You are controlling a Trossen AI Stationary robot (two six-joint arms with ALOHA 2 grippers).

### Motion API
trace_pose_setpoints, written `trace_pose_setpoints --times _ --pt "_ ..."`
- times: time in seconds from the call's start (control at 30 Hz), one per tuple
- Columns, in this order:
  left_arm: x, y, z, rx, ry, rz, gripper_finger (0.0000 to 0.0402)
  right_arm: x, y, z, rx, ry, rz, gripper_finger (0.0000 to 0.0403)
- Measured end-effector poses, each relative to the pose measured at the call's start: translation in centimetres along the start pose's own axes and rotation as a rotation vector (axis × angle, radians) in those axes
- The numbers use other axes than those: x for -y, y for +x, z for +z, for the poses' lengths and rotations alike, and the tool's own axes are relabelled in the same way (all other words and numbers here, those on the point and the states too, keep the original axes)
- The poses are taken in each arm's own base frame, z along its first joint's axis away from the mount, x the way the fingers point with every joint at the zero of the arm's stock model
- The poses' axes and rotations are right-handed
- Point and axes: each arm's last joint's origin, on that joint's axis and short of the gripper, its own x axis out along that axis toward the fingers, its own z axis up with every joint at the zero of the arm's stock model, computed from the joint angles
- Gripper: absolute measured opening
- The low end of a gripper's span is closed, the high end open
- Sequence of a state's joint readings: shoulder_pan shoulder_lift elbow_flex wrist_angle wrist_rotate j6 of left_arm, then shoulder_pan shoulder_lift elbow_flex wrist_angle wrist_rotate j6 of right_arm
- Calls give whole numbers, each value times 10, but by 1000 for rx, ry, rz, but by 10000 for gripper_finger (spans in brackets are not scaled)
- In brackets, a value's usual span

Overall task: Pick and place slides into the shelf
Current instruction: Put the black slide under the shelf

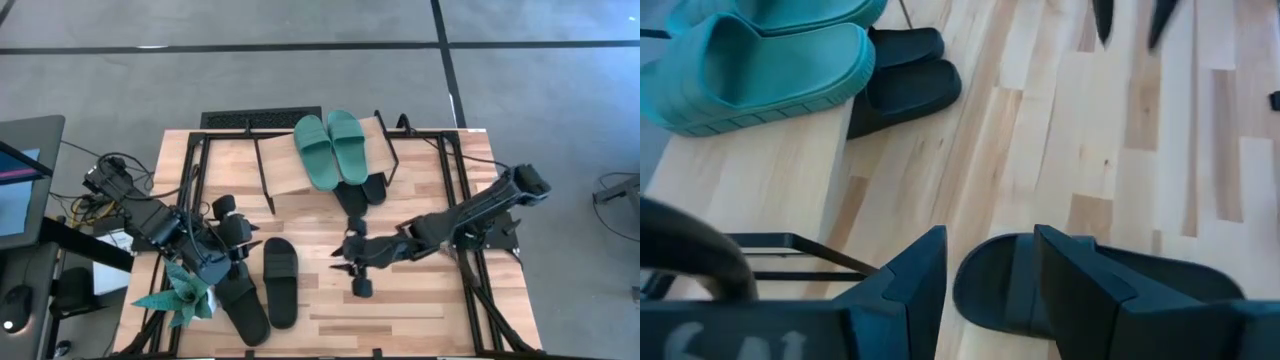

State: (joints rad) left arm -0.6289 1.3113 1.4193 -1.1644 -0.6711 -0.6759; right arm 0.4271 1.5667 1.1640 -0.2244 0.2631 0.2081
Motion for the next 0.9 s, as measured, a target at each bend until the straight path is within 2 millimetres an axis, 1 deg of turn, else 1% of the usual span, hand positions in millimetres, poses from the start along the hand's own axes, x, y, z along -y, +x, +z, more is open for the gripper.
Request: trace_pose_setpoints --times 0.1,0.27,0.37,0.47,0.6,0.7,0.8,0.9 --pt "-2 0 -1 6 10 26 139 -8 27 -1 -52 -52 -5 150" --pt "-3 0 -2 10 23 57 139 -15 60 11 -57 -116 4 177" --pt "-4 0 -1 24 24 74 139 -16 77 17 -63 -136 45 183" --pt "-5 0 -1 37 31 102 139 -14 85 23 -56 -134 68 183" --pt "-7 -1 -4 9 48 99 139 -12 89 25 -59 -137 61 175" --pt "-6 -1 -6 -47 63 54 139 -9 88 27 -60 -101 55 169" --pt "-4 -1 -8 -121 114 -41 139 -6 78 27 -104 -61 25 165" --pt "6 3 -7 -155 174 -141 139 -3 63 25 -181 -52 -46 165"
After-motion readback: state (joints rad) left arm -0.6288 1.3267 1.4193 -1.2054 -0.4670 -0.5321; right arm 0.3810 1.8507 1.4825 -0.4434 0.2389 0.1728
